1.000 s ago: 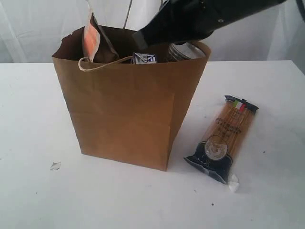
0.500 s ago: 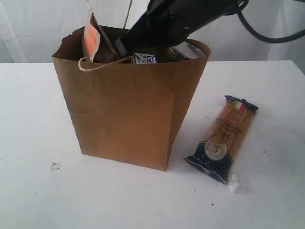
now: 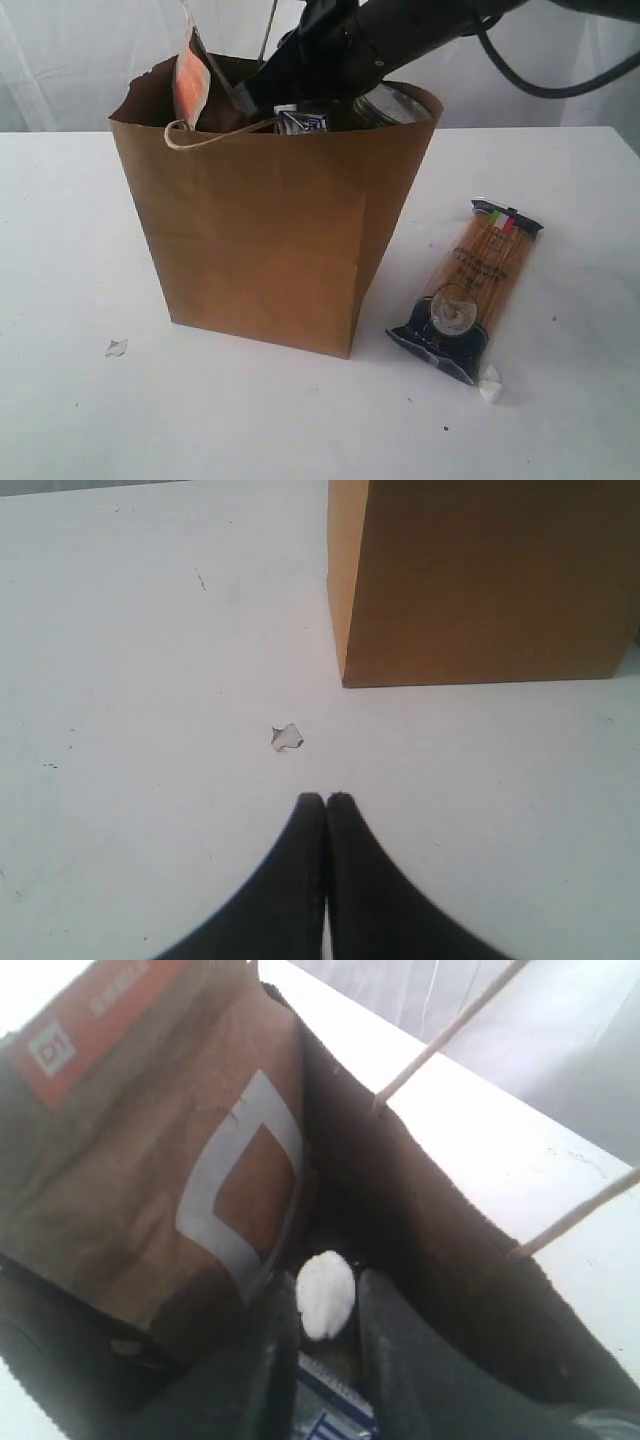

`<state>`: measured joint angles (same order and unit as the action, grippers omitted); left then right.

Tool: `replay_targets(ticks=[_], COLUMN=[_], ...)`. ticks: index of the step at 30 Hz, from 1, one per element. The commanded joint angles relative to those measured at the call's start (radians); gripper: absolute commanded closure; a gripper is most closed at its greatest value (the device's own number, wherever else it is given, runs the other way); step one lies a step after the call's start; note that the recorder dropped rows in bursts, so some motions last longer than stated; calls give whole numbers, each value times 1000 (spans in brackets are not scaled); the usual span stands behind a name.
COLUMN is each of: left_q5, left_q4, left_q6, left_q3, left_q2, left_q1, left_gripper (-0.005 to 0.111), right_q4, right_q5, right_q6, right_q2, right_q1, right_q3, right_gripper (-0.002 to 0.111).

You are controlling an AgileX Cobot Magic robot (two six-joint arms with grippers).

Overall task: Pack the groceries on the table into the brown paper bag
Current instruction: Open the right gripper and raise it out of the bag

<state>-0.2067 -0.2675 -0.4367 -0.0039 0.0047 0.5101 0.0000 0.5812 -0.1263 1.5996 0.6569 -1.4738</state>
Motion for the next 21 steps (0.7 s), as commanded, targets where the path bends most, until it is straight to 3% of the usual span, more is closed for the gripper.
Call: replay_targets(ticks=[1, 7, 18, 21], left_q5=[-5, -5, -5, -5], left_q4=[-3, -3, -3, -3], left_q6=[-9, -9, -9, -9], left_q3=[4, 4, 4, 4], left_q2=[-5, -5, -5, -5], left_q1=[2, 2, 2, 2], left_gripper=[106, 106, 106, 106], right_q4=[-10, -10, -25, -108], right_q5=[-16, -11, 76, 137], right_q6=[-7, -1, 1, 51], right_q2=[1, 1, -128, -189], right_q1=[0, 0, 0, 0], right_q3=[-7, -7, -3, -3], right_gripper=[73, 59, 58, 59])
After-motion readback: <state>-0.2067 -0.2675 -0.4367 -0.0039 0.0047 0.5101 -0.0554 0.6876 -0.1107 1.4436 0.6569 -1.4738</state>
